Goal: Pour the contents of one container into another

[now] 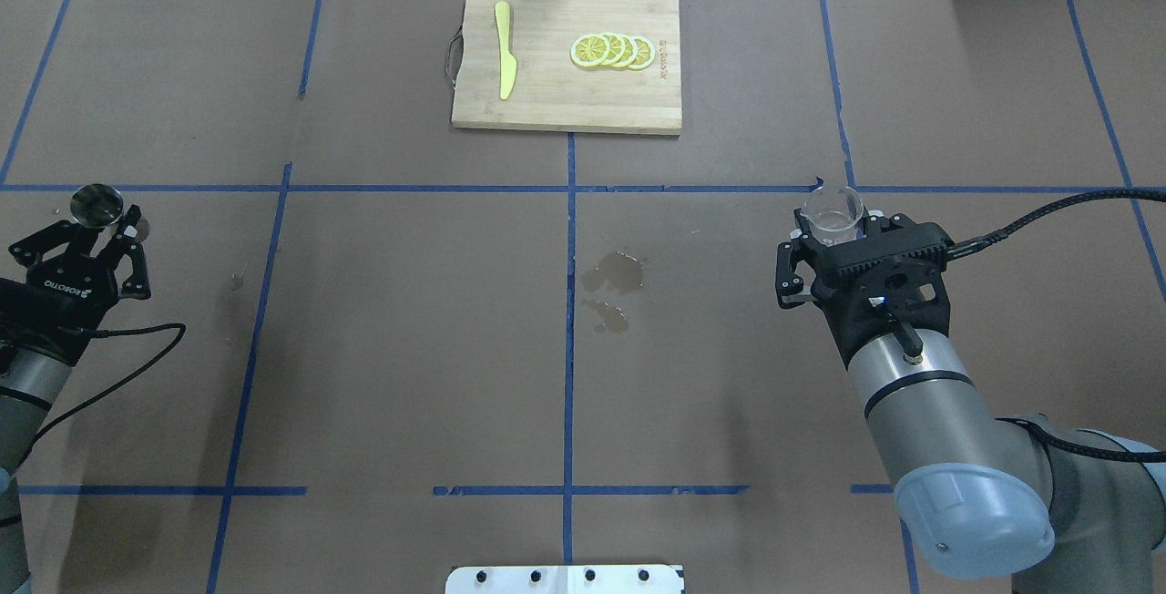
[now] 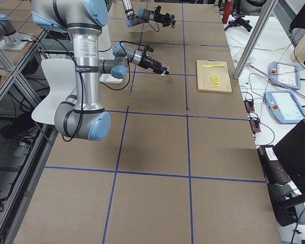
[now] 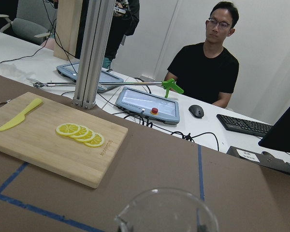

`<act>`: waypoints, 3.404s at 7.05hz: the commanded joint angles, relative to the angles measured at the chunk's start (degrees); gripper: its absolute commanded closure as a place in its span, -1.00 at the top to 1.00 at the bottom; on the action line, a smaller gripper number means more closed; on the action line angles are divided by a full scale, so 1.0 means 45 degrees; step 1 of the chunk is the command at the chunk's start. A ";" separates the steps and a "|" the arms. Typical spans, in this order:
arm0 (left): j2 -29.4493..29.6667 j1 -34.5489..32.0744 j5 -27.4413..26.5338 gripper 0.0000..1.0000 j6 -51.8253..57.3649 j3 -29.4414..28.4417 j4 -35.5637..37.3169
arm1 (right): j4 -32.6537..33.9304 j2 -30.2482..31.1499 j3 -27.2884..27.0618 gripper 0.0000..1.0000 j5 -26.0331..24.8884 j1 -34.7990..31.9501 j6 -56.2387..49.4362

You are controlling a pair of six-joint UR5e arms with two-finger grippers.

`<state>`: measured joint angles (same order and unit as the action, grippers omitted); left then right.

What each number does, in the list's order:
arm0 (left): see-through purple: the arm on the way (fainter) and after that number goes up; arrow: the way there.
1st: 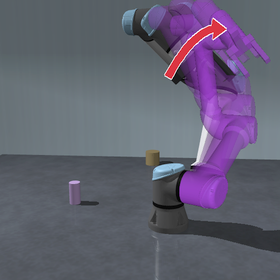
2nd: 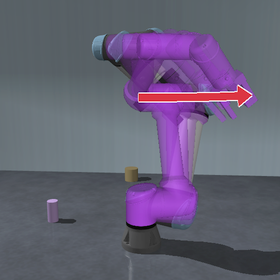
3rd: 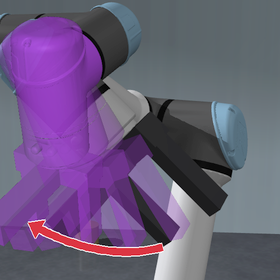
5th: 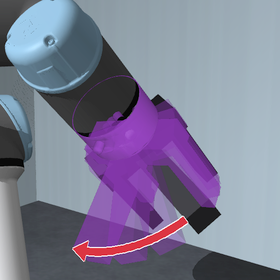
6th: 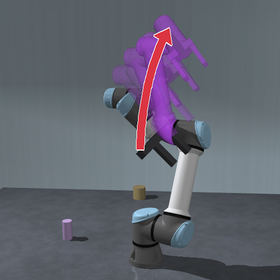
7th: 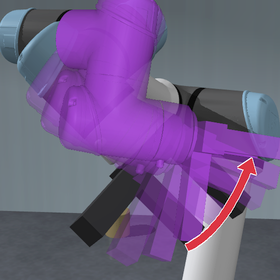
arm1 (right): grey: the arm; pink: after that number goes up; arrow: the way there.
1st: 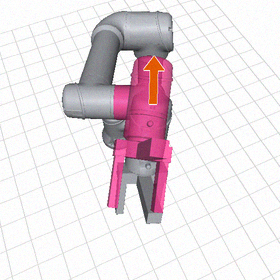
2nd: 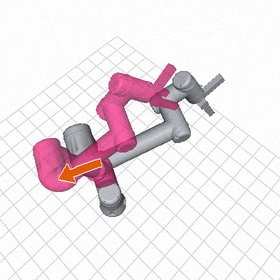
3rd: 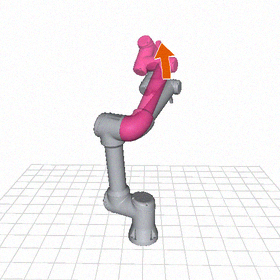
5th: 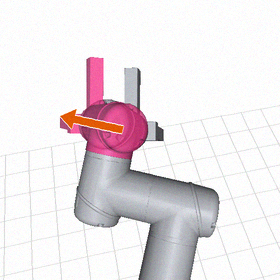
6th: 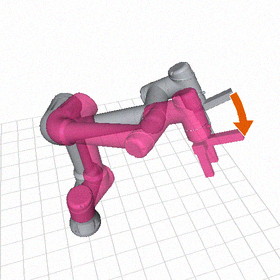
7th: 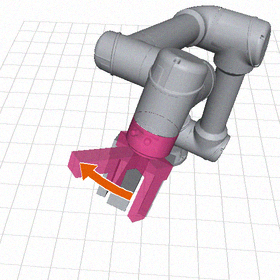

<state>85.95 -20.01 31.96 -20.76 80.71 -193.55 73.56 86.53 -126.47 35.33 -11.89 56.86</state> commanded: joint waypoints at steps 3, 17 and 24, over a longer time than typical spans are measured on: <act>0.0158 0.0227 0.1157 -1.00 -0.3011 -0.0123 -0.0525 | -0.0078 -0.0030 -0.0019 -1.00 0.0000 0.0005 0.0002; -0.0622 0.1790 0.0943 -1.00 -0.5775 -0.0631 -0.0545 | -0.0078 -0.0147 0.0293 -1.00 0.0000 0.0044 0.0392; -0.1111 0.1966 0.1473 -1.00 -0.5816 -0.0377 -0.0408 | -0.0078 -0.0186 0.0332 -1.00 0.0000 0.0063 0.0412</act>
<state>80.98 -11.37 38.51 -46.92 79.02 -195.40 73.21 85.72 -124.98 35.33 -11.60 58.71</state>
